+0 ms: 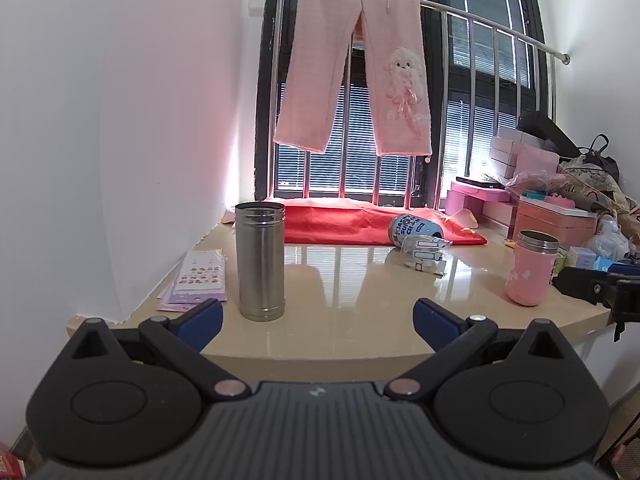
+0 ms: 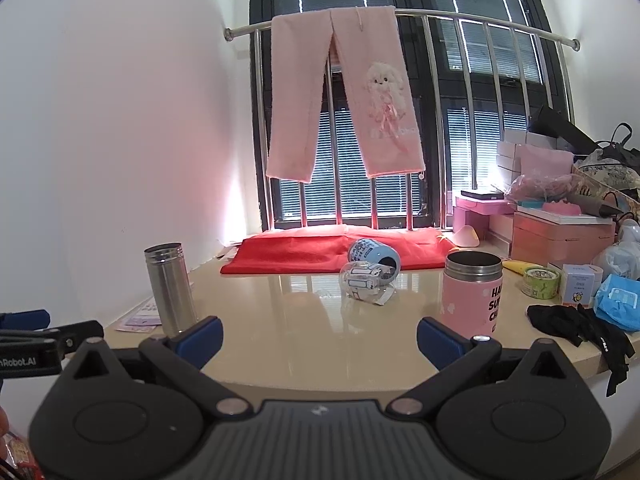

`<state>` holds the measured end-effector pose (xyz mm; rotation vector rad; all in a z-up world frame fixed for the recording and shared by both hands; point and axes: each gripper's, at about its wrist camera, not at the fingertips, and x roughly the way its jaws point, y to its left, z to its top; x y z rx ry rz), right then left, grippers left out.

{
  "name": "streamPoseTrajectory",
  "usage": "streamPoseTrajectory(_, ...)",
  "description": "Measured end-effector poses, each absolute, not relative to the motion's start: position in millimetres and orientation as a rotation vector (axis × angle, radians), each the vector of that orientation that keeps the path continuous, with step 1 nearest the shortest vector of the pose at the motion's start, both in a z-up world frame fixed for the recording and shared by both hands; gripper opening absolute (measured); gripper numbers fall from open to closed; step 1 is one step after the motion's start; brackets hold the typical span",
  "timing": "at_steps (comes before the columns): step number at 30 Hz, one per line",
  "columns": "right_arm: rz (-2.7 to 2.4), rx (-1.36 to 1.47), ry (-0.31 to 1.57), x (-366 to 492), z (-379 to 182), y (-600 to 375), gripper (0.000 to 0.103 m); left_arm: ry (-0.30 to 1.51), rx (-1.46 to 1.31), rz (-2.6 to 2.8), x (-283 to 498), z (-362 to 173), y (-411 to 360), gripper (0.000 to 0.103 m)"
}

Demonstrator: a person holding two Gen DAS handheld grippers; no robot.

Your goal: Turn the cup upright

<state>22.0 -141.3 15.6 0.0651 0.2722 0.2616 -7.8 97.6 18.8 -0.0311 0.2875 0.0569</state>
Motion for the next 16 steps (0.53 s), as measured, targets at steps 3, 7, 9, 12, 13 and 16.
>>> streamPoseTrajectory(3, 0.262, 0.064, 0.272, 22.0, 15.5, -141.2, 0.103, 0.287, -0.032, 0.057, -8.2, 18.6, 97.6, 0.103)
streamPoseTrajectory(7, 0.261, 0.065, 0.273, 22.0, 15.2, -141.0, 0.103, 0.286, -0.031, 0.054, -8.7, 18.4, 97.8, 0.103)
streamPoseTrajectory(9, 0.262, 0.064, 0.274, 21.9, 15.1, -141.2, 0.103, 0.284, -0.028, 0.053, -9.1, 18.4, 97.9, 0.103)
streamPoseTrajectory(12, 0.261, 0.064, 0.274, 21.7, 14.8, -141.0, 0.103, 0.282, -0.026, 0.047, -9.4, 18.8, 97.7, 0.103)
streamPoseTrajectory(13, 0.261, 0.065, 0.275, 21.6, 14.7, -141.0, 0.103, 0.280, -0.026, 0.045, -9.7, 18.9, 97.8, 0.103)
streamPoseTrajectory(16, 0.262, 0.064, 0.275, 21.6, 14.6, -141.0, 0.103, 0.278, -0.023, 0.044, -10.8, 19.2, 97.1, 0.103)
